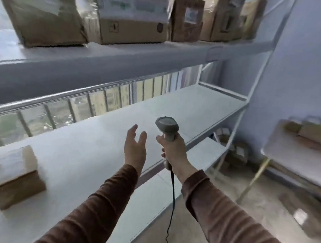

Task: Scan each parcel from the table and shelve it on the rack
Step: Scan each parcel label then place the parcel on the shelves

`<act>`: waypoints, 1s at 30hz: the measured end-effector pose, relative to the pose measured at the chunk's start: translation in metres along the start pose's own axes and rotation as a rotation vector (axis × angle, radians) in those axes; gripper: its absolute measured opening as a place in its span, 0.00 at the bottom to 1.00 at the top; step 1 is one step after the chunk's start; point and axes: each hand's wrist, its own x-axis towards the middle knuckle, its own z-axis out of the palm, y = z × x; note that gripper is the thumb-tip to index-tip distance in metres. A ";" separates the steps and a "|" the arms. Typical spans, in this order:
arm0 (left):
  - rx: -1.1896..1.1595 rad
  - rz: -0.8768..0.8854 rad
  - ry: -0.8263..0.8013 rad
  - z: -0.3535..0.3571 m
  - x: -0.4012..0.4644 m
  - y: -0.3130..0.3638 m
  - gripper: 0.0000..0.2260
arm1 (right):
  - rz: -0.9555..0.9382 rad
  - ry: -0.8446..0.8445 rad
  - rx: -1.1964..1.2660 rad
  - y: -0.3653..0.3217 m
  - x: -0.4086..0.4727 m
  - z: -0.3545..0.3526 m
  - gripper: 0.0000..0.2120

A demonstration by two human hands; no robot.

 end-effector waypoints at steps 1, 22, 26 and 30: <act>-0.006 -0.007 -0.075 0.030 -0.005 0.001 0.21 | -0.003 0.068 -0.010 0.002 0.004 -0.030 0.08; 0.036 -0.152 -0.983 0.599 -0.203 0.036 0.21 | 0.054 0.873 0.006 0.071 -0.010 -0.635 0.06; 0.035 -0.203 -1.101 0.697 -0.247 0.041 0.24 | 0.080 0.983 -0.052 0.084 -0.012 -0.740 0.06; 0.028 -0.231 -1.182 0.771 -0.281 0.043 0.25 | 0.096 1.069 -0.088 0.092 -0.014 -0.820 0.08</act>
